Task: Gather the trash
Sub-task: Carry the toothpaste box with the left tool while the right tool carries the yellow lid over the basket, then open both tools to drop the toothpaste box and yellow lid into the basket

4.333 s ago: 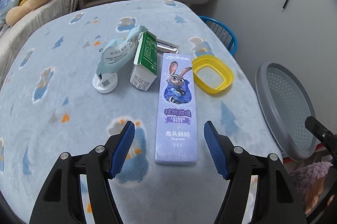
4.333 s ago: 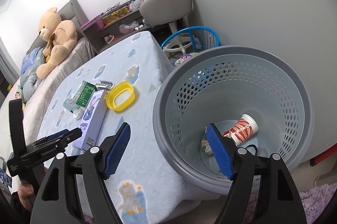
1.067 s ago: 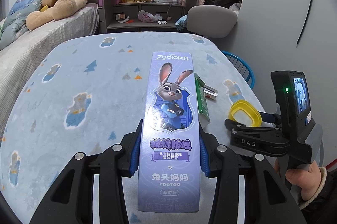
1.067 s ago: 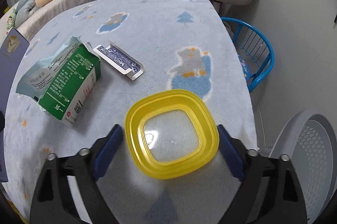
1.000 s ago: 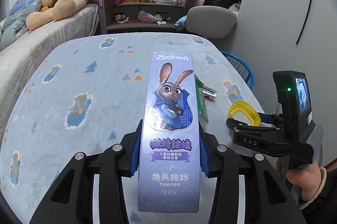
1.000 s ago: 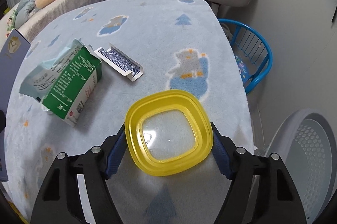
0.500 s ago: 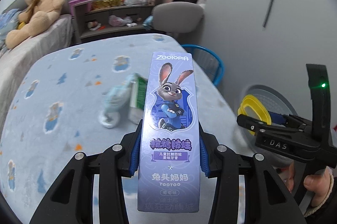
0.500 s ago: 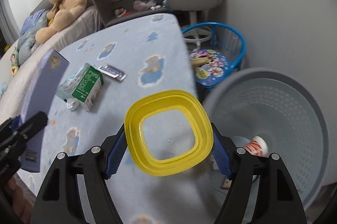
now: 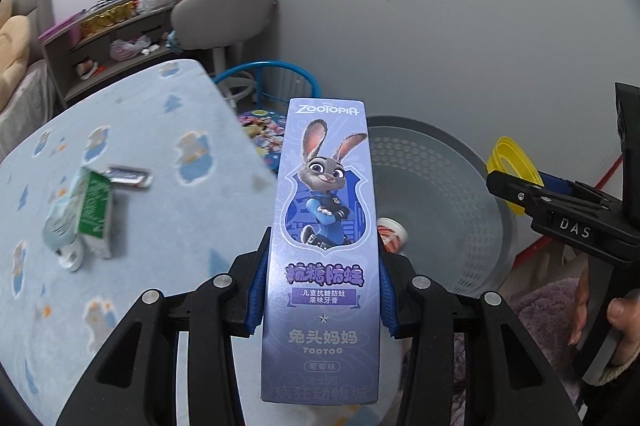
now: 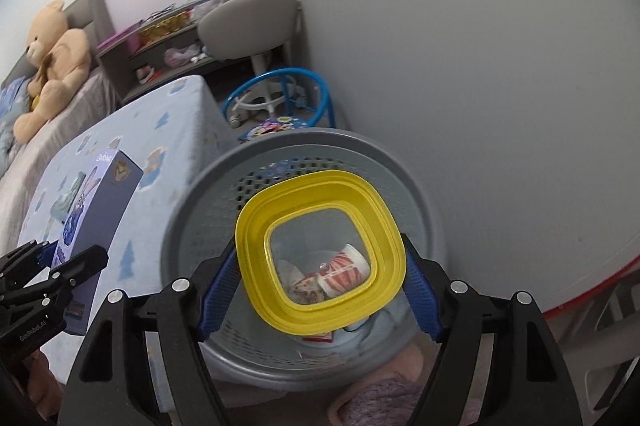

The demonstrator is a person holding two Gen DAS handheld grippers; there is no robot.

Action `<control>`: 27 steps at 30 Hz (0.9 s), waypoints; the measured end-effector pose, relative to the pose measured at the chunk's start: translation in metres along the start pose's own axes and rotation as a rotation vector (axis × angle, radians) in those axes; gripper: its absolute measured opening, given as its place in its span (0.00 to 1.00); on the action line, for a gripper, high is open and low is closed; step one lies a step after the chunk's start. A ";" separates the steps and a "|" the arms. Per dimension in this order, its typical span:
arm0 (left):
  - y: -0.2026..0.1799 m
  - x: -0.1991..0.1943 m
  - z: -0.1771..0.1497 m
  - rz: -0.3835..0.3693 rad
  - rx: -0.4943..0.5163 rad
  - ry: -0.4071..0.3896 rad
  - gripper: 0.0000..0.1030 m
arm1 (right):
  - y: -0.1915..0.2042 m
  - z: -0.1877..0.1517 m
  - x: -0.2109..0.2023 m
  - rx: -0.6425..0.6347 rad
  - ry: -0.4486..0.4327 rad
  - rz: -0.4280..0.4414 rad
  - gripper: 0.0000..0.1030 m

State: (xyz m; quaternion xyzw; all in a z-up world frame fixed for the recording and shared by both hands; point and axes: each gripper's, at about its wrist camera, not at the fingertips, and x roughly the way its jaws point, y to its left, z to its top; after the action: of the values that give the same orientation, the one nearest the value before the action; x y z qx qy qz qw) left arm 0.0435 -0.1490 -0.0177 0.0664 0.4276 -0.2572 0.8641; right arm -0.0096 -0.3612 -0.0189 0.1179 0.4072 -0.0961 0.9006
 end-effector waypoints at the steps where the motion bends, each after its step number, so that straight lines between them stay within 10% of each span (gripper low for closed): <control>1: -0.005 0.004 0.003 -0.011 0.008 0.008 0.42 | -0.006 -0.001 0.003 0.023 0.004 0.009 0.70; 19: -0.050 0.045 0.034 -0.028 0.069 0.031 0.42 | -0.029 -0.003 0.020 0.084 0.027 0.053 0.72; 27: -0.045 0.043 0.034 0.010 0.047 0.016 0.59 | -0.030 -0.003 0.016 0.095 0.004 0.057 0.92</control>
State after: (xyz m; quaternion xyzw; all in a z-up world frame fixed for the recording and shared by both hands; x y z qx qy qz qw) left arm 0.0665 -0.2154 -0.0248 0.0910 0.4282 -0.2622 0.8600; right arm -0.0094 -0.3898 -0.0372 0.1723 0.4006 -0.0894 0.8954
